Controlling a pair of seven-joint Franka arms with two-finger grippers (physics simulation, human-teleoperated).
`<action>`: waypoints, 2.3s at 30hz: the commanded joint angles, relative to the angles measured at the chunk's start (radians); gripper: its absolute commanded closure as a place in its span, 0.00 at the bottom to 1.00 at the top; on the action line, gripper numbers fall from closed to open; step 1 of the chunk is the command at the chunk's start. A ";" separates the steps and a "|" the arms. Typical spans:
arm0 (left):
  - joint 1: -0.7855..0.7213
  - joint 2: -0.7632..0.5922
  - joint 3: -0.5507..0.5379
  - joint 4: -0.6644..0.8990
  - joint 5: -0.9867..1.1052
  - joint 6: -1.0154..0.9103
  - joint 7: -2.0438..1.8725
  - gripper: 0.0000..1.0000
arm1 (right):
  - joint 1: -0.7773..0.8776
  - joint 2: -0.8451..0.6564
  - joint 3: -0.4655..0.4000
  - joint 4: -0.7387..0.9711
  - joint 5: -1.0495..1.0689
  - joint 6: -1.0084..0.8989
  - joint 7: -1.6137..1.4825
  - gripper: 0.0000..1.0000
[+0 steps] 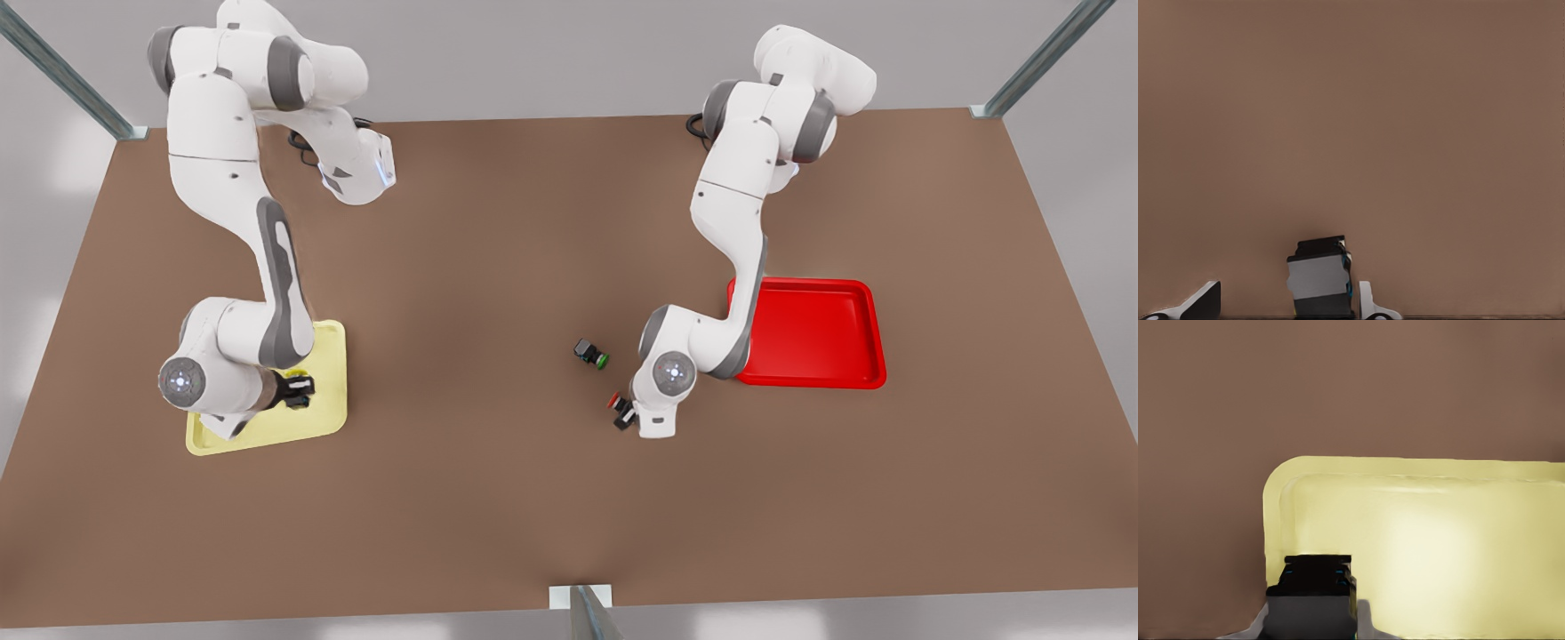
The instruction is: Place the switches on the corresponding trays according to their colors
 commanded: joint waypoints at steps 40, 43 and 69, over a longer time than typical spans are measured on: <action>-0.113 0.073 0.166 0.039 -0.193 0.008 0.036 0.50 | -0.176 -0.367 0.453 0.361 -0.279 -0.552 0.460 0.00; -0.113 0.073 0.166 0.039 -0.193 0.008 0.036 0.53 | -0.177 -0.367 0.453 0.363 -0.279 -0.547 0.460 0.00; 0.163 -0.762 0.168 -0.833 0.139 -0.037 0.539 0.53 | -0.182 -0.367 0.453 0.363 -0.278 -0.539 0.460 0.00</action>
